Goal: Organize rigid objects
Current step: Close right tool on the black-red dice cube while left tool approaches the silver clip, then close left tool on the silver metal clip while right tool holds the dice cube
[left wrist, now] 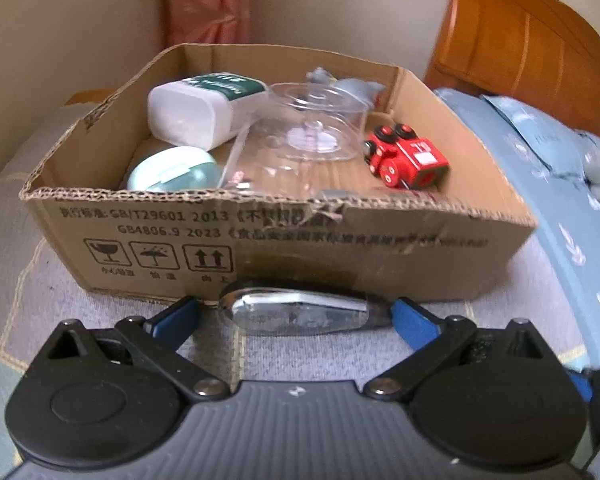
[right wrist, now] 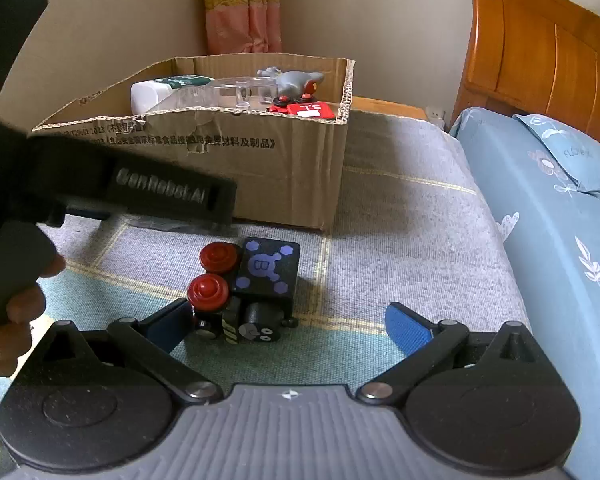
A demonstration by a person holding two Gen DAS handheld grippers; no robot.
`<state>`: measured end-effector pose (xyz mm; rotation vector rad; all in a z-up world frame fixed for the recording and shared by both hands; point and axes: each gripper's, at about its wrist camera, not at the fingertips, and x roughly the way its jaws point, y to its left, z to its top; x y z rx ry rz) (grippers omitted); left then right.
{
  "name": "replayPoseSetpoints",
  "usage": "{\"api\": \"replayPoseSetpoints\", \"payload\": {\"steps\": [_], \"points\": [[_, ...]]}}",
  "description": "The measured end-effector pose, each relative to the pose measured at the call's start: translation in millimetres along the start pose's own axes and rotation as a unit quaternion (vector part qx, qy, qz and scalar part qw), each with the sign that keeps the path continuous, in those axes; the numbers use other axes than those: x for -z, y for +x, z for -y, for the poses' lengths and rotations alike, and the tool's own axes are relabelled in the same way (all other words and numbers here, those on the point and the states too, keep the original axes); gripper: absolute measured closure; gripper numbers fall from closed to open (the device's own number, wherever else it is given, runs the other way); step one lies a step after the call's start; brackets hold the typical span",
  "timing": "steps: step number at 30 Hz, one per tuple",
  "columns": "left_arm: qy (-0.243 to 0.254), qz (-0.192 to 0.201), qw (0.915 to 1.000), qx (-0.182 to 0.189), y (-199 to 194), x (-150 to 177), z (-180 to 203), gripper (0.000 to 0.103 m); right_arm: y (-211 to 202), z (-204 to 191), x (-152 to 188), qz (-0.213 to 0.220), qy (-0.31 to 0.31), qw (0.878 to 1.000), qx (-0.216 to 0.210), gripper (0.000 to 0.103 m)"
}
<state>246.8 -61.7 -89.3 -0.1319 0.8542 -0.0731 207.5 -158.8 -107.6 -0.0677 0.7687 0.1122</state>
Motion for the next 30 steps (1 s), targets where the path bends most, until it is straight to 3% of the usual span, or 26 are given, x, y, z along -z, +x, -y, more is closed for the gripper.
{"api": "replayPoseSetpoints", "payload": {"steps": [5,15,21,30], "points": [[0.037,0.001,0.9971,-0.067,3,5,2,0.001,-1,-1,1,0.001,-0.001,1.0,0.0,0.0],[0.078,0.031,0.9893,-0.12,-12,12,-33,0.001,-2,-1,2,0.004,0.0,1.0,0.001,0.0],[0.069,0.039,0.9891,-0.124,-10,14,-30,0.001,-2,-2,2,0.004,0.003,1.0,0.005,0.0],[0.061,0.046,0.9926,-0.094,-10,18,-38,0.001,-3,-3,1,0.003,0.005,1.0,0.007,0.0]]}}
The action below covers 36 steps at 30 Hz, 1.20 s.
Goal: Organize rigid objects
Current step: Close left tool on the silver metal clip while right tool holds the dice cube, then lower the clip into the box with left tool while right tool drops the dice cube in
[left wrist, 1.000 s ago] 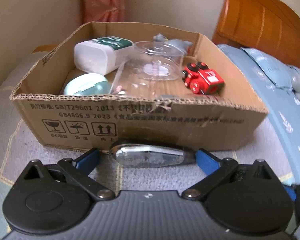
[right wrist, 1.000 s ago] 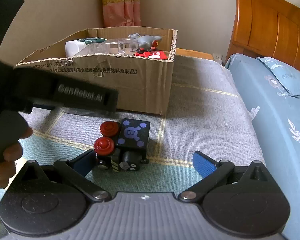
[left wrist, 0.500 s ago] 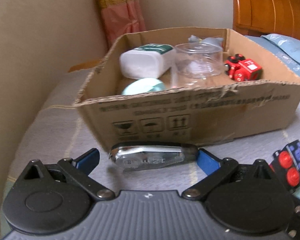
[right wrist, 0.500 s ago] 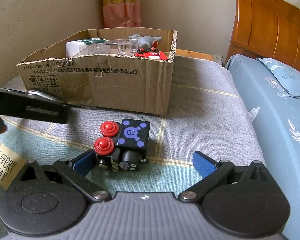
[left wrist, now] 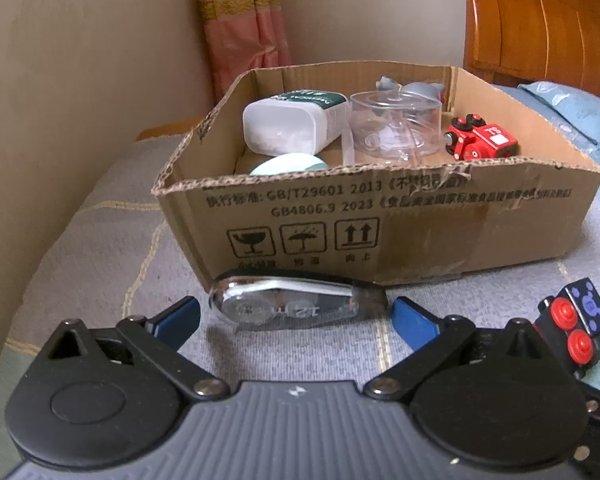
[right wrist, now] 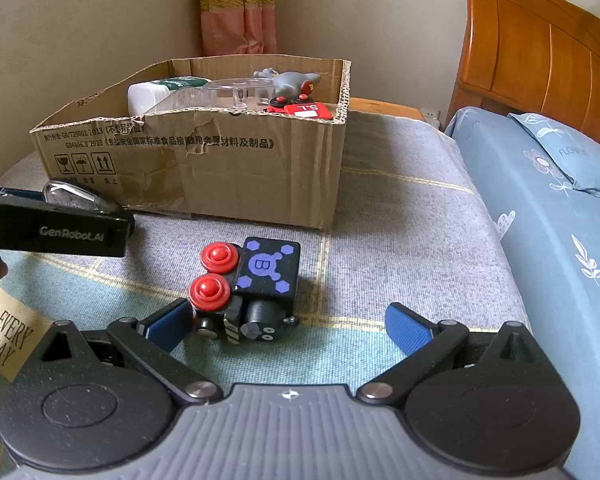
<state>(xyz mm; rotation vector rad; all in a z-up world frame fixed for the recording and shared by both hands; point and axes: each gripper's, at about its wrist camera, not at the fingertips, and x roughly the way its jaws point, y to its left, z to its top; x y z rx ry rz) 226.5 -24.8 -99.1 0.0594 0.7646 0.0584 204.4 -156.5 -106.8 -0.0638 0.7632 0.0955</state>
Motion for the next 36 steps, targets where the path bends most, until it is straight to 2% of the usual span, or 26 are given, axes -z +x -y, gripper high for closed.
{"api": "replayPoseSetpoints", "payload": {"steps": [6,10,16,22,24,28,33,36], "points": [[-0.033,-0.012,0.9988,0.034,8,-1,-13,0.001,-1,-1,1,0.002,-0.002,1.0,-0.002,0.0],[-0.024,0.004,0.999,0.038,6,5,-13,0.001,-1,-4,2,0.004,-0.002,1.0,-0.001,0.0],[-0.025,0.003,0.999,0.037,8,3,-13,0.0,0,-9,-1,-0.001,-0.004,1.0,-0.003,0.0],[-0.021,0.002,0.9988,0.044,7,3,-14,0.002,1,-17,-3,0.001,-0.017,1.0,-0.023,0.001],[-0.017,0.002,0.9988,0.046,7,2,-14,0.003,1,-19,-4,0.002,-0.02,0.999,-0.03,0.004],[-0.014,0.002,0.9986,0.05,7,1,-16,0.008,0,-24,-10,0.002,-0.025,0.999,-0.039,0.017],[0.007,0.002,0.9976,0.069,5,-2,-15,0.014,1,-27,-12,0.001,-0.03,0.999,-0.029,0.027],[0.011,-0.002,0.9971,0.075,5,-3,-16,0.014,0,-24,-14,0.001,-0.022,0.999,-0.023,0.039]]}}
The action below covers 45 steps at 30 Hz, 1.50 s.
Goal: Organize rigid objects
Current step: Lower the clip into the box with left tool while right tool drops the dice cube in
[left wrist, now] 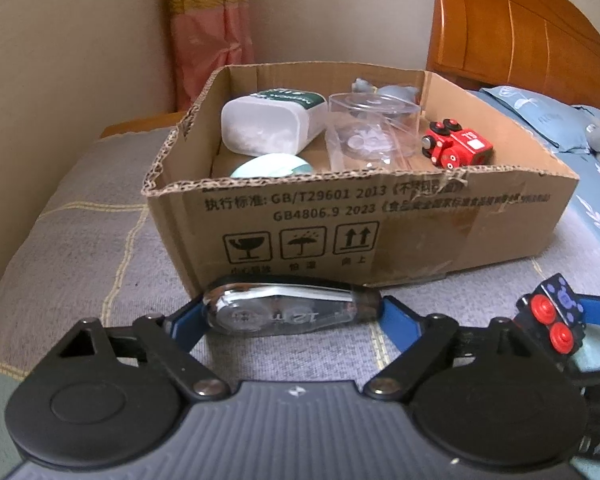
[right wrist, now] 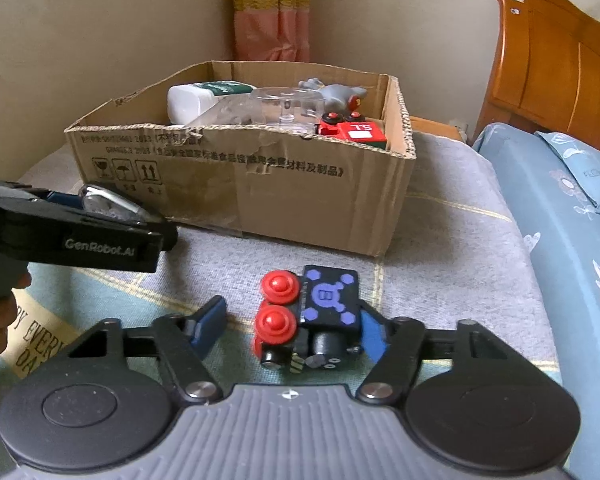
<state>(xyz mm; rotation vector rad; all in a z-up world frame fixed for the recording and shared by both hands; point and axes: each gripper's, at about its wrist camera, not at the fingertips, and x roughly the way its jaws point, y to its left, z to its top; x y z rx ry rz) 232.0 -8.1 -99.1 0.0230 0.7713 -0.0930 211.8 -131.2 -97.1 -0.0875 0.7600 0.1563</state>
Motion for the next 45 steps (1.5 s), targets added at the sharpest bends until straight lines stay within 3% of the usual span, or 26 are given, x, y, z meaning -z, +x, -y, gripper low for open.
{"api": "replayPoseSetpoints", "payload": {"steps": [2,10,17,22,29,35,45], "points": [[0.004,-0.002,1.0,0.003,0,0,-1,0.014,0,2,-1,-0.001,0.003,1.0,0.005,0.047],[0.033,-0.009,0.9993,0.017,-8,-4,-4,0.014,-6,7,-4,-0.009,-0.008,1.0,-0.006,0.047],[0.084,-0.022,0.9941,0.064,-32,-14,-3,0.014,-26,14,-11,-0.003,-0.029,0.999,-0.016,0.047],[0.124,-0.006,0.9885,0.087,-63,-33,2,0.014,-44,20,-27,0.012,-0.038,0.999,-0.032,0.047],[0.137,0.028,0.9854,0.098,-81,-82,0,0.014,-61,29,-65,0.057,-0.047,0.996,-0.052,0.047],[0.14,0.049,0.9852,0.087,-61,-132,-2,0.014,-53,34,-99,0.078,-0.058,0.994,-0.057,0.047],[0.125,0.019,0.9906,0.052,15,-185,-11,0.014,-20,37,-140,0.061,-0.057,0.994,-0.074,0.047]]}}
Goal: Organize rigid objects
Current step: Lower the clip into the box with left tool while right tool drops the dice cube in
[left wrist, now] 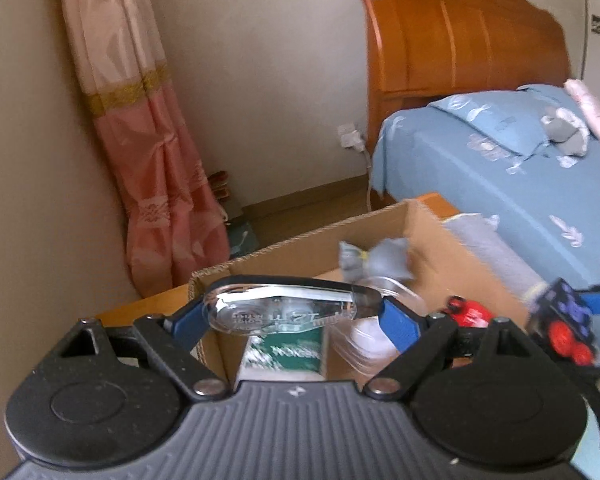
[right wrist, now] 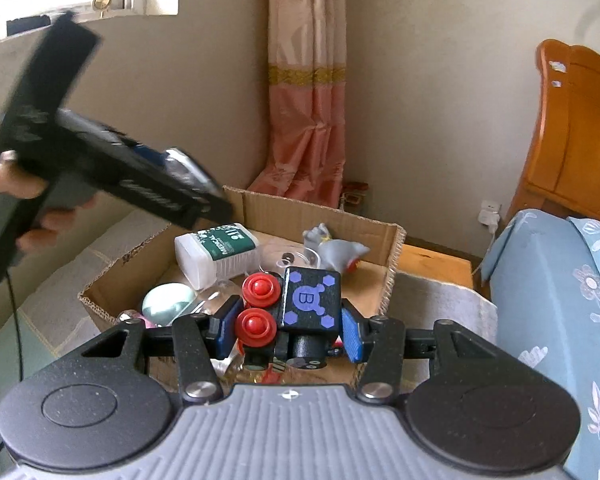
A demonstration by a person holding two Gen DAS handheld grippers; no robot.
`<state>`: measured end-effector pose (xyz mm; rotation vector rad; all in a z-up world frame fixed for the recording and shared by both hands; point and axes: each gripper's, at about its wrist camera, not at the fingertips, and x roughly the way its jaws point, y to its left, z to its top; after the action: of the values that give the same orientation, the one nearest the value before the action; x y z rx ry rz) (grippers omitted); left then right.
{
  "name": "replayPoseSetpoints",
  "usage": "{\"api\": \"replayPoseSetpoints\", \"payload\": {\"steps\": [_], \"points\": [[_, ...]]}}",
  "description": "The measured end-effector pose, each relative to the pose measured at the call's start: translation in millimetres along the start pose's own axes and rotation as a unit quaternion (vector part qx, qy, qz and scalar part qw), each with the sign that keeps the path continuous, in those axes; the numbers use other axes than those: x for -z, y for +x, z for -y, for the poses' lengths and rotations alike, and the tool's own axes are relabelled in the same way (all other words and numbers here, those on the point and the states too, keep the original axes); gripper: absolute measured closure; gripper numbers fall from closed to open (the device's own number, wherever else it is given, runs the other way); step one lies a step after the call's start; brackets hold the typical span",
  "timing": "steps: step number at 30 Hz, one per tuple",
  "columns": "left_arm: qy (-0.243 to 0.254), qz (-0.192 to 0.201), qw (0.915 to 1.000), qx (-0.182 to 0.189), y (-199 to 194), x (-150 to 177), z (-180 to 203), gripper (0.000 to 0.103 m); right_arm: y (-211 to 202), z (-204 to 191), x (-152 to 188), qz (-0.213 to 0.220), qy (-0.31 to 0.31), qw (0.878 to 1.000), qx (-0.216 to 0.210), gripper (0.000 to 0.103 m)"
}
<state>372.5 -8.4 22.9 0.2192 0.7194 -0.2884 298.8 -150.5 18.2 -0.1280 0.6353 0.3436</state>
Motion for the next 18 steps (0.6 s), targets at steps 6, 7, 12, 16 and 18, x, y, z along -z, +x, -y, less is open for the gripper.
{"api": "replayPoseSetpoints", "payload": {"steps": [6,7,12,16,18], "points": [[-0.024,-0.02,0.9995,-0.009,36,-5,-16,0.012,28,-2,-5,-0.014,0.008,1.0,-0.013,0.046],[-0.028,-0.021,0.9993,-0.01,39,-5,-18,0.012,31,-2,-4,-0.015,0.012,1.0,-0.014,0.038],[-0.03,-0.014,0.9993,-0.014,33,2,-20,0.007,23,-6,0,-0.013,0.018,1.0,-0.009,0.01],[-0.02,0.005,0.9997,-0.015,0,15,-11,0.007,6,-9,4,-0.017,0.034,0.999,0.014,0.0],[-0.016,0.01,0.9996,-0.019,-22,24,-2,0.003,-5,-10,6,-0.022,0.045,0.998,0.025,0.0]]}}
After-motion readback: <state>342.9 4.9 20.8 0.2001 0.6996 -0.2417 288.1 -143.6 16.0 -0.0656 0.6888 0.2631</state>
